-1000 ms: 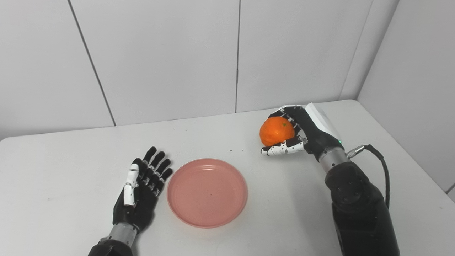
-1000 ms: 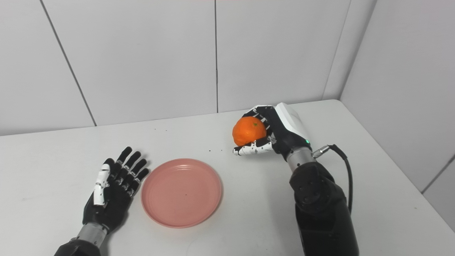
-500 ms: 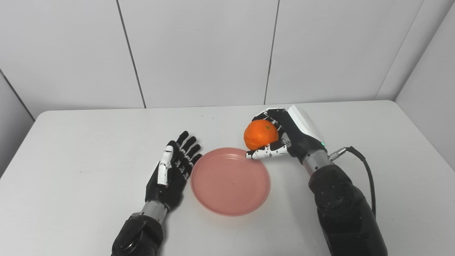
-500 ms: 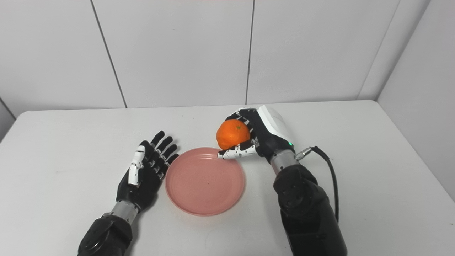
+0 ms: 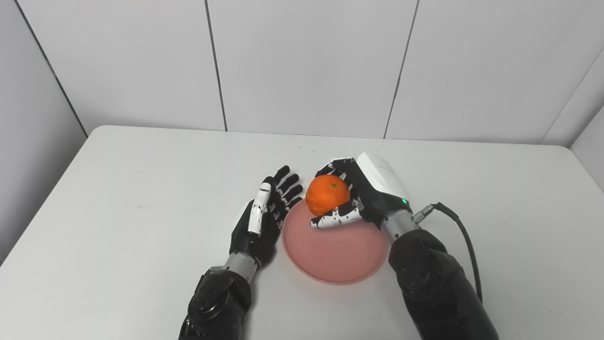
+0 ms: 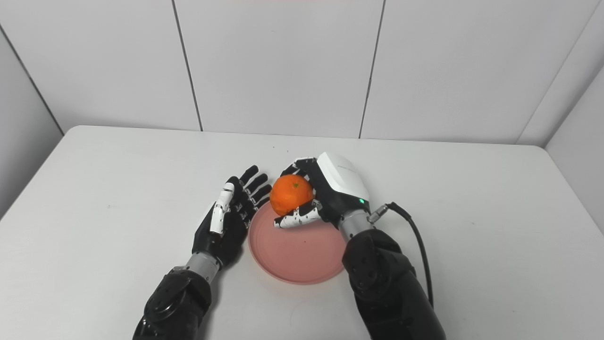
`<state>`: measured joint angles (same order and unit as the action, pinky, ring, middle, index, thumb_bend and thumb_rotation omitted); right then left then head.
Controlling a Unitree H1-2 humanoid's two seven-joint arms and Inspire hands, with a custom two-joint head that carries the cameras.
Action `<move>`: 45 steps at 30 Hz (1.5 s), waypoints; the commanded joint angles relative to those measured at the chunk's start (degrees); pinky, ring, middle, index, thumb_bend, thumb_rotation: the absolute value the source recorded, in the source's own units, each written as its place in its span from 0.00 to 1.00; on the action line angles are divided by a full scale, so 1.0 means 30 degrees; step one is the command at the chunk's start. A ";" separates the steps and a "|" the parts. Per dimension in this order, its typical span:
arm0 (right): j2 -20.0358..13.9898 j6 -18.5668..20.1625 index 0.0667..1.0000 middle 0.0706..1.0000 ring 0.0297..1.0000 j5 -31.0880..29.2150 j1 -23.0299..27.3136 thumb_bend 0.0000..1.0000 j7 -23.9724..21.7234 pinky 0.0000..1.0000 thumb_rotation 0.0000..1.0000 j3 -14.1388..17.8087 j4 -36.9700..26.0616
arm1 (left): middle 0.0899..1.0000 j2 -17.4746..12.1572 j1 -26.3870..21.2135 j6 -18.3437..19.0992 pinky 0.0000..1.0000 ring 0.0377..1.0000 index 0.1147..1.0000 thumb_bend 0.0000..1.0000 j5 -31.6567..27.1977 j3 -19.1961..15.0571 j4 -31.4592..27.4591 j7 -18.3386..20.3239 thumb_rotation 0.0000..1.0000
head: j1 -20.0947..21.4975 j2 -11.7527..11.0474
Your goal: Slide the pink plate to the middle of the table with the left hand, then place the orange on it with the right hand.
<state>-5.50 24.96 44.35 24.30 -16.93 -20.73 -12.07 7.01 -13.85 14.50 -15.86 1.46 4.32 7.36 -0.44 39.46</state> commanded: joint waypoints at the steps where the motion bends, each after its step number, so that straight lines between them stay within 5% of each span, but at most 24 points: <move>1: 0.0239 -0.0799 0.45 0.42 0.34 0.0470 0.0812 0.52 0.0706 0.28 0.13 -0.0281 -0.0140 | 0.91 0.0205 0.0536 0.0329 0.90 0.91 0.89 0.37 0.0601 0.0066 0.0364 -0.0668 1.00 | -0.0137 0.0010; 12: 0.0373 -0.0757 0.45 0.39 0.30 0.1827 0.0305 0.52 0.0961 0.24 0.13 -0.1700 0.0901 | 0.91 0.0279 0.0678 -0.0733 0.89 0.91 0.89 0.38 0.1843 0.0161 0.0225 -0.1226 1.00 | 0.0306 0.0227; 34: -0.0654 -0.1739 0.45 0.28 0.20 0.4116 -0.1001 0.52 0.2064 0.15 0.12 -0.2588 0.1085 | 0.90 0.0053 0.0694 -0.0394 0.88 0.90 0.89 0.38 0.1770 -0.0014 -0.0111 -0.1024 1.00 | 0.1098 0.0572; 40: -0.0516 -0.1277 0.46 0.39 0.30 0.4306 -0.1140 0.52 0.1208 0.23 0.15 -0.2521 0.0658 | 0.91 -0.0086 0.0702 -0.0403 0.89 0.90 0.89 0.39 0.1711 -0.0012 -0.0113 -0.0923 1.00 | 0.1331 0.0580; 42: -0.0486 -0.1295 0.62 0.50 0.40 0.4311 -0.1158 0.77 0.0966 0.30 0.23 -0.2484 0.0529 | 0.91 -0.0096 0.0690 -0.0369 0.89 0.90 0.89 0.39 0.1631 -0.0049 -0.0099 -0.0924 1.00 | 0.1376 0.0571; 43: -0.0424 -0.1137 0.65 0.52 0.42 0.4378 -0.1188 0.81 0.0685 0.31 0.25 -0.2442 0.0367 | 0.91 -0.0123 0.0687 -0.0373 0.89 0.90 0.89 0.39 0.1633 -0.0044 -0.0091 -0.0921 1.00 | 0.1417 0.0564; 45: -0.0333 -0.0909 0.75 0.71 0.64 0.4471 -0.1245 0.89 0.0260 0.51 0.30 -0.2356 0.0111 | 0.91 -0.0187 0.0683 -0.0407 0.90 0.91 0.89 0.39 0.1645 -0.0025 -0.0068 -0.0877 1.00 | 0.1458 0.0558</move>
<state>-7.13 21.79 56.98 19.02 -15.91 -28.58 -8.96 6.83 -12.79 11.92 -10.96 1.69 3.46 4.98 3.87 41.13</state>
